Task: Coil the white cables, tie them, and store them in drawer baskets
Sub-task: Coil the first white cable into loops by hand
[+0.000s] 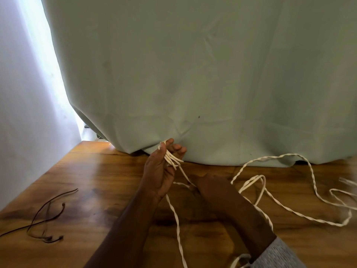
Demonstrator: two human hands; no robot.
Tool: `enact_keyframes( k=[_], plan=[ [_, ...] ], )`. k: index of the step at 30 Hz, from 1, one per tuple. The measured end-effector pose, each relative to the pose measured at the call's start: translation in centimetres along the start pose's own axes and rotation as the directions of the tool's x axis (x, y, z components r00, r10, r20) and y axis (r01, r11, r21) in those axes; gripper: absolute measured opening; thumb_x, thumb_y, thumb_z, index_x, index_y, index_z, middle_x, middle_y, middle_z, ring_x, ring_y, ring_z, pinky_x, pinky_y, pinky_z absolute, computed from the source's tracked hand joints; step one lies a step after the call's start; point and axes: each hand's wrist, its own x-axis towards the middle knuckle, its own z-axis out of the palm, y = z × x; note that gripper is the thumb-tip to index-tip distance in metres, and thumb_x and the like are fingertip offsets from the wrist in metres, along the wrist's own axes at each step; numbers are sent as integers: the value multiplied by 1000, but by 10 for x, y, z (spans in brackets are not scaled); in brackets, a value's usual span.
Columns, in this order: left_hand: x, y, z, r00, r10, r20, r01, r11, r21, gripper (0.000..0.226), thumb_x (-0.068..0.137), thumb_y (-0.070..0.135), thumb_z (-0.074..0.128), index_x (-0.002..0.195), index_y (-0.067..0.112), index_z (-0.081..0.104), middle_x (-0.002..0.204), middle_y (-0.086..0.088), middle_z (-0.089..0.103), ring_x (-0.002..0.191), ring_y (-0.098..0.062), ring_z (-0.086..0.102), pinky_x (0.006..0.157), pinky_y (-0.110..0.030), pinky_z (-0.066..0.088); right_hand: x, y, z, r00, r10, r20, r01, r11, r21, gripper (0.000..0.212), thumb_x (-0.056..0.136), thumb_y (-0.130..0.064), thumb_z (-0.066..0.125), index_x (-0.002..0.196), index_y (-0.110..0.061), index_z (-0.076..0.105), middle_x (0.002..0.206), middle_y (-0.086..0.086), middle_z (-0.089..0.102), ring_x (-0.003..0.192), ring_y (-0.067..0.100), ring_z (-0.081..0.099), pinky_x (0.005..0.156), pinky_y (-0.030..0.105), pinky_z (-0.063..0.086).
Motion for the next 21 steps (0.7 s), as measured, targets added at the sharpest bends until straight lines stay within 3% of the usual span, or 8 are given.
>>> enact_keyframes(
  k=[4,7,10,12,14,15,19,21],
  plan=[
    [-4,-7,11,995,97,-28,-78,913,401,28,108,18,34,126,12,54,84,-11,75,84,-27,74,79,-33,60,0,-5,4,999,-48,-8,48,999,20,35,104,-44,42,123,-22,60,112,4,66,98,21,61,81,32,47],
    [-10,-15,8,978,180,103,-191,585,788,28,107,17,40,95,15,65,80,-8,74,80,-21,73,82,-32,55,2,-11,7,986,-75,-146,80,996,27,34,95,-54,52,101,-24,67,93,-2,69,78,17,60,70,29,46],
    [-10,-20,1,974,148,171,-220,439,871,27,105,16,46,83,16,60,69,9,66,67,-6,62,70,-26,50,5,-5,7,948,-77,-309,79,997,-5,26,89,-44,56,101,-24,68,86,-2,71,73,20,65,66,33,53],
    [-5,-24,-5,980,107,167,-196,402,895,21,105,20,47,103,9,65,96,8,70,90,-5,64,83,-27,52,4,-4,4,938,-104,-331,116,993,17,26,88,-37,56,106,-23,69,90,0,72,77,22,66,67,30,50],
    [0,-26,-12,983,119,143,-172,300,938,41,105,22,47,141,2,50,142,-1,52,132,-6,44,108,-12,34,3,-5,1,927,-114,-357,137,990,41,29,91,-39,54,109,-23,69,98,-1,73,83,21,66,70,31,47],
    [-1,-27,-15,982,124,145,-172,248,953,47,104,20,48,146,1,42,149,-4,45,137,-6,35,110,-9,26,4,-4,0,917,-101,-387,134,989,60,27,91,-40,56,107,-23,70,97,0,73,82,22,67,71,32,48],
    [-4,-30,-20,993,64,99,-113,287,951,49,102,33,52,140,3,53,144,-12,54,137,-18,45,118,-39,34,6,2,-1,867,-88,-490,110,994,16,18,84,-34,68,95,-21,74,82,-2,72,73,20,66,62,24,42],
    [-2,-31,-21,992,24,121,-121,375,919,42,98,36,50,112,2,70,116,-10,71,112,-20,65,99,-40,51,8,5,5,821,-144,-552,150,988,-35,21,85,-32,64,99,-19,73,83,-1,71,74,16,63,60,24,45]
  ],
)
